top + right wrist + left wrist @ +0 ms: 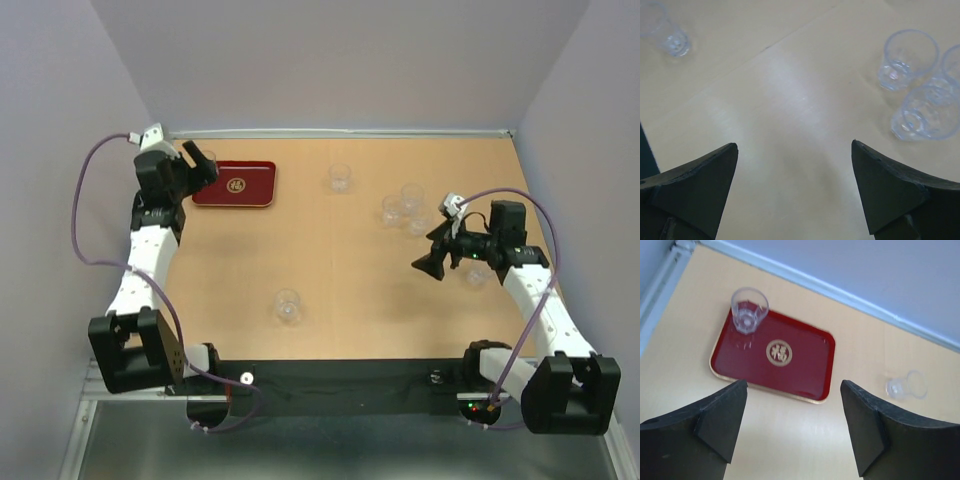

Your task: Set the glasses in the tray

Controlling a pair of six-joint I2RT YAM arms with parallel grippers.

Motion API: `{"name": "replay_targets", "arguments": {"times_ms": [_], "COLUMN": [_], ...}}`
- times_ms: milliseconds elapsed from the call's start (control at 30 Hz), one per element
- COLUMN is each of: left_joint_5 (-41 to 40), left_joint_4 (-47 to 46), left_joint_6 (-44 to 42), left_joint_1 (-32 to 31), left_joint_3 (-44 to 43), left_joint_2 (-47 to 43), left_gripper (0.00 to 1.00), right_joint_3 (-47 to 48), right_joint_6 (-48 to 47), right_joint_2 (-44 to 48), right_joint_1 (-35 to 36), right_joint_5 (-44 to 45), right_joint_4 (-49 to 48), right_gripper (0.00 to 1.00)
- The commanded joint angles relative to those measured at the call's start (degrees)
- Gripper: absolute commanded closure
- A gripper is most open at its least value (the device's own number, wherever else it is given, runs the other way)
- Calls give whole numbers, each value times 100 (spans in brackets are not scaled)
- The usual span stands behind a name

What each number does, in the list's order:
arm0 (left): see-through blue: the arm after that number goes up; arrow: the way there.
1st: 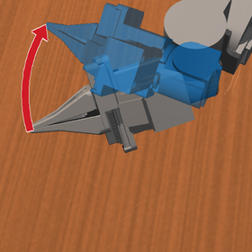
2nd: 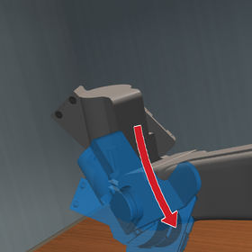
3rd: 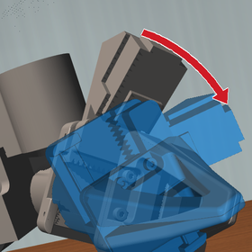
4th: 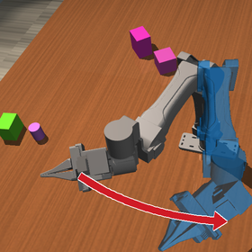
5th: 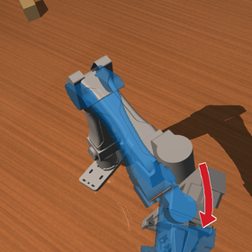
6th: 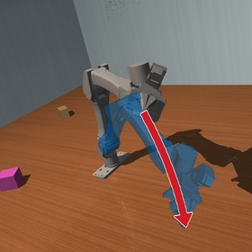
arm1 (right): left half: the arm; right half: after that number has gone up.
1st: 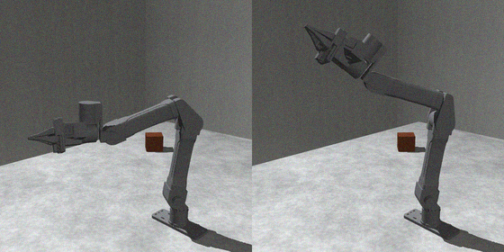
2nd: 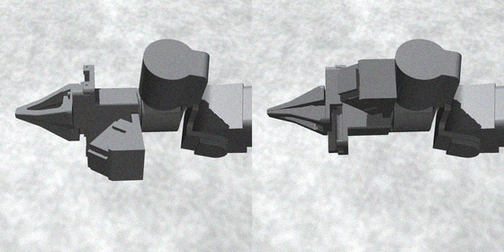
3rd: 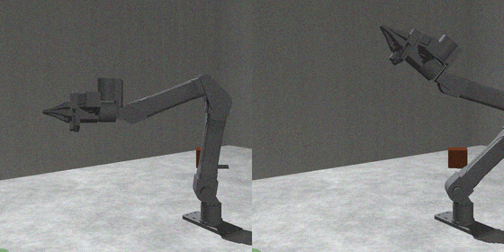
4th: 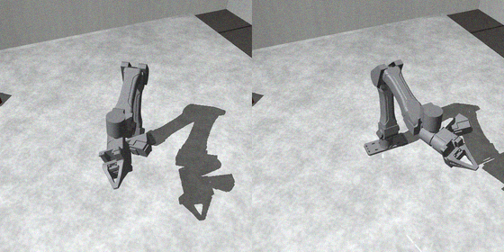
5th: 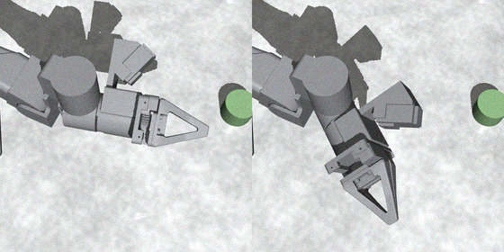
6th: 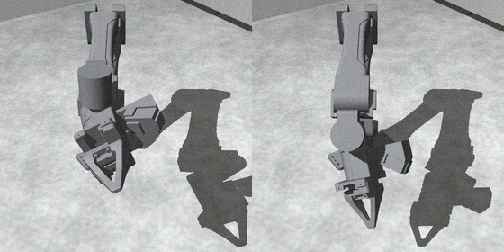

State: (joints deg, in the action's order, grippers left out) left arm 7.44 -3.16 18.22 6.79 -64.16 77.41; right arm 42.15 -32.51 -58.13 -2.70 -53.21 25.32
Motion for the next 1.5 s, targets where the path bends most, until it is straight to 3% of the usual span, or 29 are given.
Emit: {"name": "replay_targets", "arguments": {"times_ms": [0, 233, 267, 400, 533, 767, 1000, 1300, 1467], "left_joint_5": [573, 1636, 1899, 2279, 2104, 971, 636, 530, 486], "left_joint_4": [-581, -440, -388, 86, 772, 1212, 1195, 1142, 1186], "left_joint_6": [-125, 172, 391, 569, 385, 270, 253, 226, 226], "left_joint_1": [-2, -2, -2, -11, -11, -11, -11, -11, -19], "left_joint_3": [966, 1915, 2151, 2478, 2514, 2610, 2672, 2742, 2716], "left_joint_2": [-820, -2079, -2289, -2660, -3134, -4284, -4962, -5183, -5271], "left_gripper": [13, 13, 13, 13, 13, 12, 12, 12, 12], "right_joint_3": [372, 1067, 1180, 1559, 2410, 3895, 4863, 4794, 4732], "right_joint_6": [-651, -89, -28, 183, 578, 1554, 2635, 3084, 3032], "right_joint_2": [-295, -1156, -1374, -1894, -2728, -4581, -5585, -5639, -5701], "right_joint_1": [59, 805, 1311, 1999, 2896, 4672, 5314, 5886, 5921], "right_joint_5": [-1130, -841, -570, 169, 688, 1548, 2348, 3852, 4055], "right_joint_4": [605, 729, 737, 746, 913, 922, 755, 456, 447], "right_gripper": [0, 0, 0, 0, 0, 0, 0, 0, 20]}}
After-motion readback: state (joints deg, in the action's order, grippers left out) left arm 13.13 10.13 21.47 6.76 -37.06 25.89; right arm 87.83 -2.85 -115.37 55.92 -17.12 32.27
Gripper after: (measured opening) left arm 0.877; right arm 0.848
